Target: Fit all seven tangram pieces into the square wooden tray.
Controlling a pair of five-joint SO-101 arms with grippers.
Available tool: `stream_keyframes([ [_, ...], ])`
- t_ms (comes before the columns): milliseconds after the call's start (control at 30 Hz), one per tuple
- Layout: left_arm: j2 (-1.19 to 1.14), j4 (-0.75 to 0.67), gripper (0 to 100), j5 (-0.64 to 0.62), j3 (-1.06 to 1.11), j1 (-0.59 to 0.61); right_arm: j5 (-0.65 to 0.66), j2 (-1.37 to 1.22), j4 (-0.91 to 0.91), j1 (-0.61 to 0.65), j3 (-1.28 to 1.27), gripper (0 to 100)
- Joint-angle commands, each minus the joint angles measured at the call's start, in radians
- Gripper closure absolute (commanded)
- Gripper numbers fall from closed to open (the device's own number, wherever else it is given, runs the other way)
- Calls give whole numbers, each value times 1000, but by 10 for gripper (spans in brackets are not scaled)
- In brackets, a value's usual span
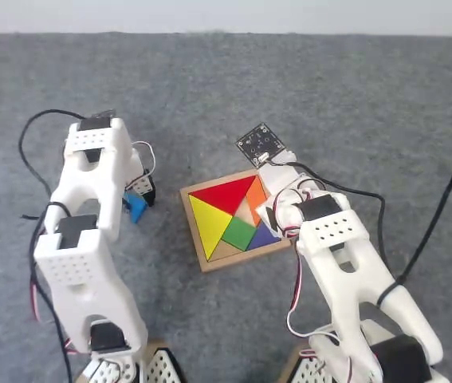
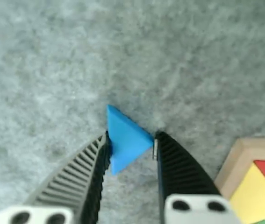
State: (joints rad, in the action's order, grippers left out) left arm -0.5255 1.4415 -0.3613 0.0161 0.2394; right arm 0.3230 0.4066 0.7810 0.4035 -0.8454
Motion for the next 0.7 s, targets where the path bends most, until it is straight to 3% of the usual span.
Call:
stream_keyframes([
  [0,3,12,878,17,-8,0,5,59,-18,-12,9,975],
  [667,3,12,906,25,-10,0,5,59,-18,-12,9,975],
])
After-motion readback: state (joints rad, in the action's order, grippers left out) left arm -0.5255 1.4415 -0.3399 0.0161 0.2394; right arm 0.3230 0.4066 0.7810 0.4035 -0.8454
